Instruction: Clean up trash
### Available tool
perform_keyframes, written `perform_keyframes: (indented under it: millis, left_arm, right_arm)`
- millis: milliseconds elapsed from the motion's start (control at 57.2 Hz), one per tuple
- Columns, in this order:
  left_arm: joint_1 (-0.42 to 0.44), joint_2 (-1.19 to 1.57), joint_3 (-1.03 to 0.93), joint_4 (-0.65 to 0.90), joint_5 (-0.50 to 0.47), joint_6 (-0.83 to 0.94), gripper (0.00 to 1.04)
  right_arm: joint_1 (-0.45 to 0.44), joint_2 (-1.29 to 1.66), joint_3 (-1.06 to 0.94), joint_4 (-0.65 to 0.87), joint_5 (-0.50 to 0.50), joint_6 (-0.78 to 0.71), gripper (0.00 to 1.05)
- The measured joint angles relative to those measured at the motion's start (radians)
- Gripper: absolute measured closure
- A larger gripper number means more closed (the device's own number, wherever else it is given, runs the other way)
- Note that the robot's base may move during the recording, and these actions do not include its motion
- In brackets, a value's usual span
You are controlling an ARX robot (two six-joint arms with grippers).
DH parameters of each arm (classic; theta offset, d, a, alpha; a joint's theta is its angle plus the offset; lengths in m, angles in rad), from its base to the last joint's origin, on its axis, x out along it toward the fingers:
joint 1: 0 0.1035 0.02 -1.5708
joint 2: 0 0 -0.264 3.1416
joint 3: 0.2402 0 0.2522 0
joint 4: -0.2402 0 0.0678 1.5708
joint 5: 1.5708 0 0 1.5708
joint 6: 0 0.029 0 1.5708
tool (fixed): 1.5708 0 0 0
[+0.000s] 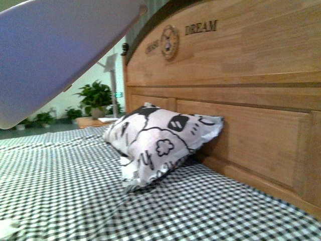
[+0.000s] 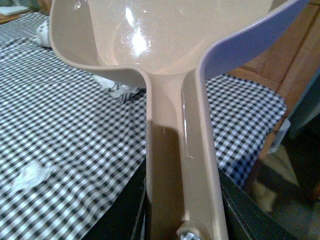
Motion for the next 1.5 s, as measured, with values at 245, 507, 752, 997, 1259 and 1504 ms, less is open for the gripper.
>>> perform_keyframes:
  millis: [245,507,752,997,1259,1504]
  left_arm:
    - [0.0,-0.001,0.0,0.001,0.002,0.0,0.77]
    - [0.003,-0.002,0.0,0.002,-0.008,-0.003,0.77]
    - [0.0,-0.003,0.0,0.002,0.004,-0.004,0.77]
    - [0.0,-0.003,0.0,0.002,0.002,-0.004,0.77]
    - [0.0,-0.003,0.0,0.002,0.002,-0.004,0.77]
    - [0.005,0.052,0.058,-0.161,0.003,0.091,0.77]
  right_arm:
    - [0.002,0.0,0.0,0.0,-0.001,0.0,0.81]
    - [0.002,0.001,0.001,0.0,-0.007,0.0,0.81]
    - [0.004,-0.002,0.001,0.0,0.003,0.0,0.81]
    - [0.004,0.0,0.001,0.0,0.0,0.0,0.81]
    - [0.004,0.0,0.001,0.0,0.0,0.0,0.81]
    - [0.004,0.0,0.001,0.0,0.0,0.0,0.81]
